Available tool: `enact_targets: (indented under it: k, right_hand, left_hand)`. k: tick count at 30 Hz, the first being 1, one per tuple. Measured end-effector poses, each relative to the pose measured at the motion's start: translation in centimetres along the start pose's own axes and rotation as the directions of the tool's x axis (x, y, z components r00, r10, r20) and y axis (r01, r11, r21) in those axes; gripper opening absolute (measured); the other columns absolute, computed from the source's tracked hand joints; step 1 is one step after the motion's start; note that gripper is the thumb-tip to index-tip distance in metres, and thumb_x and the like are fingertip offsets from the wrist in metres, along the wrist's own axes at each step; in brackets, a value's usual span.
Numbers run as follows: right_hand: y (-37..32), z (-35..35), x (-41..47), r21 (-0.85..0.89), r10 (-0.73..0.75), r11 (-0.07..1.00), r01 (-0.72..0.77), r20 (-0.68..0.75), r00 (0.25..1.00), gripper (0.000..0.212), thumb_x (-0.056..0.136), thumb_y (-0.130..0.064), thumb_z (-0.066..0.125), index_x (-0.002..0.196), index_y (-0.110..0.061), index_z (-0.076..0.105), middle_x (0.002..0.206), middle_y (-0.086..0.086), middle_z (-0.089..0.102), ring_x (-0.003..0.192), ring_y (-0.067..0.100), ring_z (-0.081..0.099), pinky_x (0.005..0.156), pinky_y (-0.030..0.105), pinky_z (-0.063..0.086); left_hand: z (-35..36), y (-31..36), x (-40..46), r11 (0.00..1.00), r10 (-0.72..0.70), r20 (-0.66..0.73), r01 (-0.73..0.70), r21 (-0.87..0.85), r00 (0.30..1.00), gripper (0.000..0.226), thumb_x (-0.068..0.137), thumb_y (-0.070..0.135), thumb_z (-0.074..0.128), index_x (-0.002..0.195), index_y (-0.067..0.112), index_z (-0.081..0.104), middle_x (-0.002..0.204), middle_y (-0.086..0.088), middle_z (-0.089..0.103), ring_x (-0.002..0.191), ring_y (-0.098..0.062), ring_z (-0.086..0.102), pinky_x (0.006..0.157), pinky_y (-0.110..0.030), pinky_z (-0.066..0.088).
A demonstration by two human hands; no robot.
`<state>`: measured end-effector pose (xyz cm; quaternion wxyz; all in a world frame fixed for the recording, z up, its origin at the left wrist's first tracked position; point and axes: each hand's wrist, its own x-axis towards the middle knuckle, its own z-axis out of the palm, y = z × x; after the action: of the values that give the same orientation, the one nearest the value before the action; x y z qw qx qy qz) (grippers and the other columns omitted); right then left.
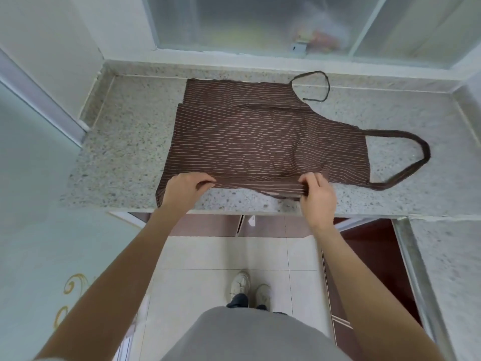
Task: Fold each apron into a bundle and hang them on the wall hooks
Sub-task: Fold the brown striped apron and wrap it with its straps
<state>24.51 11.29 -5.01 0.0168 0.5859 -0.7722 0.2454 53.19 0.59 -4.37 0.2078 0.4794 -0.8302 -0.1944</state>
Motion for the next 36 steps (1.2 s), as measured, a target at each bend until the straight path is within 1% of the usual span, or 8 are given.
enact_targets:
  k: [6,12,18,21,26,29,31,36]
  right_hand:
    - [4.5,-3.7,-4.3,0.087,-0.214,0.975,0.205,0.121,0.969,0.027,0.079,0.002,0.07,0.101,-0.011,0.07,0.094,0.003,0.073,0.08,0.02,0.069,0.066,0.029,0.056]
    - [4.5,-5.4,-6.7,0.137,0.016,0.989,-0.063,0.317,0.948,0.019,0.09,-0.007,0.052,0.106,-0.018,0.056,0.072,-0.009,0.057,0.066,0.025,0.06,0.059,0.033,0.041]
    - [4.2,-4.9,-8.5,0.176,0.01,0.98,-0.093,0.426,0.904,0.026,0.085,-0.038,0.066,0.11,-0.037,0.065,0.072,-0.016,0.059,0.062,0.004,0.051,0.057,0.02,0.036]
    - [4.3,-4.1,-9.0,0.252,0.069,0.953,-0.169,0.363,0.929,0.013,0.092,-0.027,0.058,0.094,-0.024,0.07,0.081,-0.008,0.07,0.067,0.005,0.058,0.064,0.03,0.046]
    - [5.0,-4.3,-10.4,0.198,0.113,0.949,-0.245,0.51,0.852,0.041,0.097,-0.004,0.038,0.129,-0.023,0.054,0.08,0.006,0.069,0.068,0.023,0.066,0.067,0.039,0.054]
    - [4.9,-4.4,-11.3,0.31,0.103,0.886,-0.344,0.592,0.799,0.053,0.091,0.012,0.032,0.123,-0.02,0.059,0.089,0.011,0.062,0.065,0.019,0.065,0.07,0.025,0.054]
    - [4.8,-4.4,-11.8,0.275,0.079,0.923,-0.268,0.548,0.833,0.046,0.09,0.013,0.035,0.115,-0.01,0.065,0.089,0.012,0.059,0.065,0.014,0.057,0.064,0.009,0.042]
    - [4.5,-4.4,-12.2,0.147,0.116,0.966,-0.214,0.493,0.862,0.027,0.084,-0.011,0.061,0.111,-0.01,0.068,0.101,0.008,0.062,0.09,0.021,0.06,0.078,0.015,0.037]
  left_hand:
    - [0.7,-1.7,-2.6,0.998,0.052,0.275,-0.044,-0.034,0.96,0.016,0.088,0.018,0.063,0.102,0.018,0.072,0.089,0.012,0.067,0.081,-0.007,0.057,0.07,-0.006,0.034]
    - [1.2,-1.7,-5.5,0.996,0.024,0.251,-0.001,-0.091,0.968,0.016,0.091,0.019,0.058,0.101,0.023,0.071,0.081,0.049,0.052,0.086,0.017,0.053,0.078,-0.006,0.041]
    - [1.9,0.3,-6.7,0.998,-0.024,0.254,0.036,-0.044,0.967,0.019,0.093,0.023,0.054,0.105,0.024,0.068,0.1,0.02,0.063,0.085,-0.001,0.057,0.075,-0.019,0.042]
    - [2.0,0.8,-7.5,0.999,-0.042,0.22,0.046,-0.01,0.975,0.017,0.092,0.024,0.057,0.103,0.022,0.069,0.1,0.013,0.068,0.084,-0.001,0.057,0.074,-0.018,0.04]
    - [1.8,1.7,-9.0,0.996,-0.08,0.26,0.064,0.068,0.962,0.014,0.087,0.024,0.062,0.098,0.023,0.07,0.093,0.009,0.07,0.085,-0.011,0.063,0.074,-0.022,0.044]
    - [2.2,1.8,-10.1,0.981,-0.128,0.293,0.078,0.177,0.947,0.017,0.088,0.023,0.06,0.101,0.028,0.07,0.097,0.008,0.069,0.09,-0.013,0.061,0.077,-0.025,0.047]
    - [2.6,1.8,-11.1,0.965,-0.192,0.258,0.134,0.223,0.947,0.017,0.089,0.026,0.058,0.102,0.032,0.069,0.098,0.007,0.068,0.091,-0.015,0.06,0.077,-0.029,0.049]
    - [3.5,1.7,-12.8,0.936,-0.326,0.096,0.307,0.175,0.94,0.018,0.09,0.019,0.057,0.099,0.027,0.07,0.099,0.004,0.069,0.093,-0.019,0.059,0.077,-0.031,0.046]
